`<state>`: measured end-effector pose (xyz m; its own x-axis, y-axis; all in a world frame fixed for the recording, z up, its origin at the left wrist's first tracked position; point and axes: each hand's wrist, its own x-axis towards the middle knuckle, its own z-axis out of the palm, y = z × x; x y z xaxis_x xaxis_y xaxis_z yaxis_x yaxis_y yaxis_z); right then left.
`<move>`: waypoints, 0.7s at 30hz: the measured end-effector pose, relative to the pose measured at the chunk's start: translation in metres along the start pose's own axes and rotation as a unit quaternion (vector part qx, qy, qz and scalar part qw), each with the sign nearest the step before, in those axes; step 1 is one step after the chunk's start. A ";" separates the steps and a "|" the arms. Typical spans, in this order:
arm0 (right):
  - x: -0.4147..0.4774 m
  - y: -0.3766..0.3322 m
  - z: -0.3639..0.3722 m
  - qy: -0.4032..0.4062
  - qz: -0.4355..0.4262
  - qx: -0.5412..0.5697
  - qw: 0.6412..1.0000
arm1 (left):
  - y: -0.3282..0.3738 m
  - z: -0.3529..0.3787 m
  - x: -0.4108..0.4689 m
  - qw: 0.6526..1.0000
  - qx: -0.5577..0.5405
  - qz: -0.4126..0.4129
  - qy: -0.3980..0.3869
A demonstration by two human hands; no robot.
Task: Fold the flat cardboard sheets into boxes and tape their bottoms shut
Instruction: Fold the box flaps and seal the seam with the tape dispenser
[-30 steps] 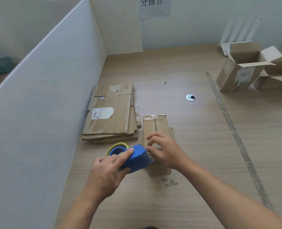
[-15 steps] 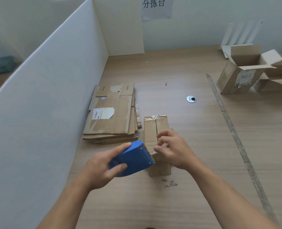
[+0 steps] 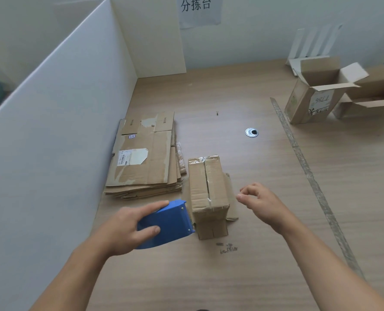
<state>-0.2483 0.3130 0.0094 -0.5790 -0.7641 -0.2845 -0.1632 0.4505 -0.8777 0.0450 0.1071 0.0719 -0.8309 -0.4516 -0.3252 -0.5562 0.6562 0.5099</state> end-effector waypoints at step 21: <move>0.008 0.023 0.031 0.049 0.086 -0.088 0.991 | 0.030 -0.009 0.059 0.987 0.026 -0.143 -0.076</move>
<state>-0.2317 0.3030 -0.0251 -0.6836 -0.6249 -0.3770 -0.1876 0.6496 -0.7367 -0.0205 0.0951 0.0756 -0.6313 -0.5289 -0.5672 -0.7645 0.5474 0.3404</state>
